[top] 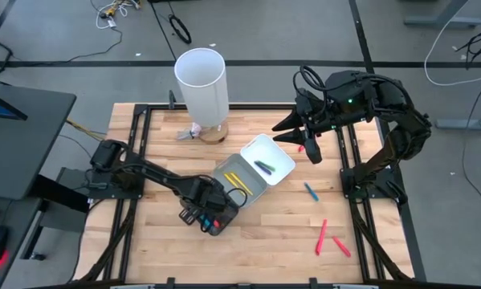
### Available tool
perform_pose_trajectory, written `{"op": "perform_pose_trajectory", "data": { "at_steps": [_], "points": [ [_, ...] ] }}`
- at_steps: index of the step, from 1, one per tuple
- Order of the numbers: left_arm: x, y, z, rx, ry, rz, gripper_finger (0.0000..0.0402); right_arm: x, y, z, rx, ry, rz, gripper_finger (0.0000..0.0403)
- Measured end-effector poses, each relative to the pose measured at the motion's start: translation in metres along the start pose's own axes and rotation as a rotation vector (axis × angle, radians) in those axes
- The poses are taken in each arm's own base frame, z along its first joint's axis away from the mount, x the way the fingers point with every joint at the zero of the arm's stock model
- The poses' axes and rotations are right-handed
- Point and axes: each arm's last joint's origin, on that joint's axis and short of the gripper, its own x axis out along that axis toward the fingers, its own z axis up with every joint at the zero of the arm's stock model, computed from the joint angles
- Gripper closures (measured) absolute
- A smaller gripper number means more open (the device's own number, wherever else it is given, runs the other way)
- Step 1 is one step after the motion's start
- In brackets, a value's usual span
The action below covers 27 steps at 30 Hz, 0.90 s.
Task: Pick & Place Markers
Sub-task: Put the orange highlighter into the black bin, then put the top pink marker into the gray bin
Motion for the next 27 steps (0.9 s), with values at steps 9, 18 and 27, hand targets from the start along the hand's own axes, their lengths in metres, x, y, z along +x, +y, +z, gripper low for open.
{"op": "perform_pose_trajectory", "data": {
  "at_steps": [9, 18, 27],
  "points": [
    [-0.034, 0.015, -0.009, -0.067, -0.001, 0.091, 0.0144, 0.000, 0.000, -0.001, 0.005, 0.008, -0.001, 0.0278],
    [-0.111, 0.036, -0.025, -0.348, -0.271, 0.207, 0.0165, -0.002, -0.001, -0.008, 0.012, 0.076, -0.009, 0.0278],
    [-0.193, 0.036, -0.064, -0.625, -0.668, 0.301, 0.0168, -0.003, 0.000, -0.013, 0.006, 0.126, -0.006, 0.0278]
  ]
}}
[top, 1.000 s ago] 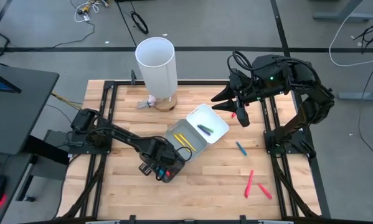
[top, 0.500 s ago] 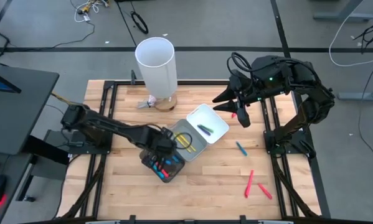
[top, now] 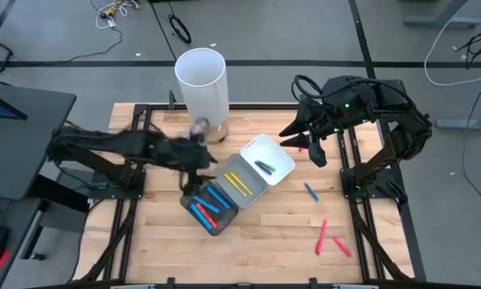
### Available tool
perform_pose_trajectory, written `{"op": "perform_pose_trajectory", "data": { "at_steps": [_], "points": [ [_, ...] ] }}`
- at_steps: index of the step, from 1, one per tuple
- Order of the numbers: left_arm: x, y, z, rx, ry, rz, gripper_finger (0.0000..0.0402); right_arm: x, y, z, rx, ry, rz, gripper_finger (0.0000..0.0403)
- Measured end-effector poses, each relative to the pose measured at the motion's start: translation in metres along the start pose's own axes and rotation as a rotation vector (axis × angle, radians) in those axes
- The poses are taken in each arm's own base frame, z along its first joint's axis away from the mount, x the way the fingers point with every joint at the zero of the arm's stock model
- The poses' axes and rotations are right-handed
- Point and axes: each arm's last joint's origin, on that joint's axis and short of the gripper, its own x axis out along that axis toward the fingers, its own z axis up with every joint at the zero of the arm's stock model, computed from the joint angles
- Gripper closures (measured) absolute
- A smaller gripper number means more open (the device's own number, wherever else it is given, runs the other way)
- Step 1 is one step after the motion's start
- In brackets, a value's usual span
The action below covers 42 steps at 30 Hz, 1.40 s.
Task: Pick & Place Markers
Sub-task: Put the top pink marker into the gray bin
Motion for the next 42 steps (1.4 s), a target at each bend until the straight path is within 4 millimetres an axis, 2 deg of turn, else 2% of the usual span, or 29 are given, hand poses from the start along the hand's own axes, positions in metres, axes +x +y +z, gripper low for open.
{"op": "perform_pose_trajectory", "data": {
  "at_steps": [5, 9, 13, 17, 21, 24, 27, 30, 36, 42],
  "points": [
    [-0.063, 0.016, 0.008, -0.107, -0.287, 0.078, 0.0168, 0.000, 0.000, 0.000, 0.001, 0.001, 0.000, 0.0278],
    [-0.109, 0.024, -0.001, -0.153, -0.425, 0.126, 0.0168, 0.000, 0.000, 0.000, 0.005, 0.002, -0.001, 0.0278],
    [-0.150, 0.027, -0.016, -0.177, -0.543, 0.064, 0.0168, 0.000, 0.000, 0.000, 0.005, -0.003, 0.000, 0.0278],
    [-0.176, 0.030, -0.035, -0.202, -0.583, 0.054, 0.0168, 0.000, 0.001, 0.002, 0.004, -0.021, 0.002, 0.0278],
    [-0.193, 0.034, -0.057, -0.222, -0.545, 0.130, 0.0168, 0.000, 0.001, 0.005, 0.001, -0.050, 0.005, 0.0278],
    [-0.195, 0.036, -0.075, -0.266, -0.557, 0.206, 0.0168, 0.000, 0.001, 0.007, 0.000, -0.071, 0.008, 0.0278],
    [-0.184, 0.035, -0.104, -0.310, -0.553, 0.253, 0.0168, 0.000, 0.002, 0.009, -0.001, -0.094, 0.010, 0.0278],
    [-0.168, 0.031, -0.133, -0.335, -0.593, 0.222, 0.0168, 0.000, 0.002, 0.010, 0.020, -0.099, 0.013, 0.0278],
    [-0.132, 0.021, -0.177, -0.339, -0.629, 0.093, 0.0168, 0.000, 0.002, 0.009, 0.054, -0.099, 0.014, 0.0278],
    [-0.097, 0.015, -0.203, -0.358, -0.624, 0.064, 0.0168, 0.000, 0.002, 0.010, 0.058, -0.099, 0.014, 0.0278]
  ]
}}
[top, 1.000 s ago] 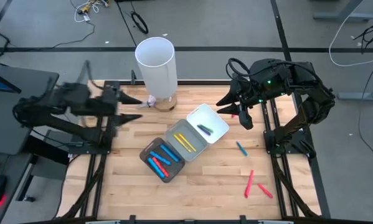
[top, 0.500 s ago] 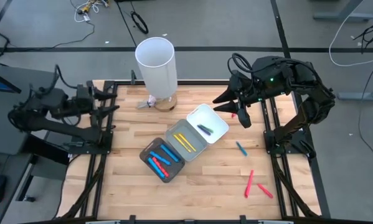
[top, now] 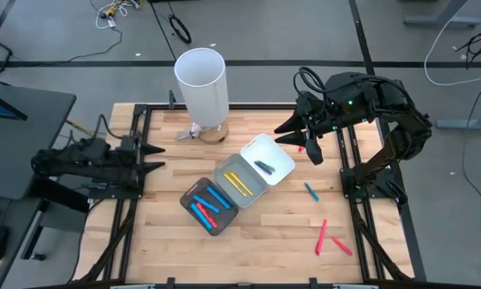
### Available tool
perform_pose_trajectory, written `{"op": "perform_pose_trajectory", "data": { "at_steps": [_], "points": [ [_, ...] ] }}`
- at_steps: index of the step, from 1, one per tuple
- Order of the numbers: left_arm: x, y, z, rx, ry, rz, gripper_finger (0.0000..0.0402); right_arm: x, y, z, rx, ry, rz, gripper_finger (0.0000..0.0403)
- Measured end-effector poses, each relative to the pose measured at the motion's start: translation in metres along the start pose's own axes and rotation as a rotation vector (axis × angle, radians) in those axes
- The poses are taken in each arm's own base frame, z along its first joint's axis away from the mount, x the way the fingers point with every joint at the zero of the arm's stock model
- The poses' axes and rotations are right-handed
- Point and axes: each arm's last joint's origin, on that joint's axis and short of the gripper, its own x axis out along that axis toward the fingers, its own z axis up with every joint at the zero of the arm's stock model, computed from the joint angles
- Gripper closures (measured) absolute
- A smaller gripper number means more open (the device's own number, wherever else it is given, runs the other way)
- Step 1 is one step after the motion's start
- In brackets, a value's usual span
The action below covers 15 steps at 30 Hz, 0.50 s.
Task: Pick & Place Markers
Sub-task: Put the top pink marker into the gray bin
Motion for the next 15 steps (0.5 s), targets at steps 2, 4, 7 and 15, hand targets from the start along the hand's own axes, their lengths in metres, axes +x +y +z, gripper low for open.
{"op": "perform_pose_trajectory", "data": {
  "at_steps": [2, 4, 7, 15],
  "points": [
    [0.004, 0.002, -0.013, 0.005, -0.003, 0.008, 0.0168, 0.000, 0.000, 0.000, 0.000, 0.000, 0.000, 0.0278],
    [0.008, 0.003, -0.024, 0.002, -0.018, 0.009, 0.0168, 0.000, 0.000, 0.000, 0.003, 0.000, 0.000, 0.0278],
    [0.016, 0.005, -0.042, -0.007, -0.054, 0.005, 0.0168, 0.000, 0.000, 0.000, 0.020, 0.000, 0.000, 0.0278],
    [0.039, 0.007, -0.082, -0.037, -0.105, -0.017, 0.0168, 0.000, 0.000, -0.002, 0.098, 0.025, 0.002, 0.0278]
  ]
}}
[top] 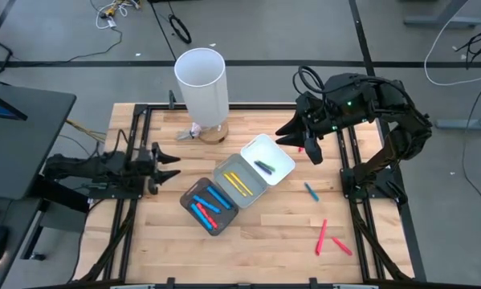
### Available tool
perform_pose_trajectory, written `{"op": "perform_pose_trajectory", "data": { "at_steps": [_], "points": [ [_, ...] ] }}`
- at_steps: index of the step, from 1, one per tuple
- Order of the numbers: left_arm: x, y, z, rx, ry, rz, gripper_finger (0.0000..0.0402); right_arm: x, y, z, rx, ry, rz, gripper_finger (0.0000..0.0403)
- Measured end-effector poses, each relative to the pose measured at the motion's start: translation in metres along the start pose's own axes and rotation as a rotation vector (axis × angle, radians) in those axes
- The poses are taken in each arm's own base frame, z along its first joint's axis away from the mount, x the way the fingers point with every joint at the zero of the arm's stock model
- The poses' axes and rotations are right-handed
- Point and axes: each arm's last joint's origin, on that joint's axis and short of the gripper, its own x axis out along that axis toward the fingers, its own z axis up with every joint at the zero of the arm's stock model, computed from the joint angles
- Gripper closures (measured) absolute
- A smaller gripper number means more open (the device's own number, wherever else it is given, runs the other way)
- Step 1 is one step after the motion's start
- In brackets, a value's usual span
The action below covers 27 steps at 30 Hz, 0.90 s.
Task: Pick & Place Markers
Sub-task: Put the top pink marker into the gray bin
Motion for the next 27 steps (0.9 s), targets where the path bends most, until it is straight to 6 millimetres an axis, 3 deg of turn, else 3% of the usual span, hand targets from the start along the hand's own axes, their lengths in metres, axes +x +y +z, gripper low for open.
{"op": "perform_pose_trajectory", "data": {
  "at_steps": [7, 14, 18, 27],
  "points": [
    [0.006, 0.001, -0.016, -0.028, -0.057, -0.021, 0.0168, 0.006, -0.003, -0.003, 0.054, 0.033, -0.072, 0.0278],
    [0.007, 0.001, -0.015, -0.046, -0.100, -0.031, 0.0168, 0.005, -0.010, -0.016, 0.117, 0.135, -0.228, 0.0278],
    [0.007, 0.001, -0.016, -0.067, -0.090, -0.031, 0.0168, 0.002, -0.014, -0.025, 0.228, 0.208, -0.298, 0.0278],
    [0.007, 0.001, -0.016, -0.009, -0.090, -0.027, 0.0168, 0.004, -0.017, -0.027, 0.496, 0.186, -0.325, 0.0278]
  ]
}}
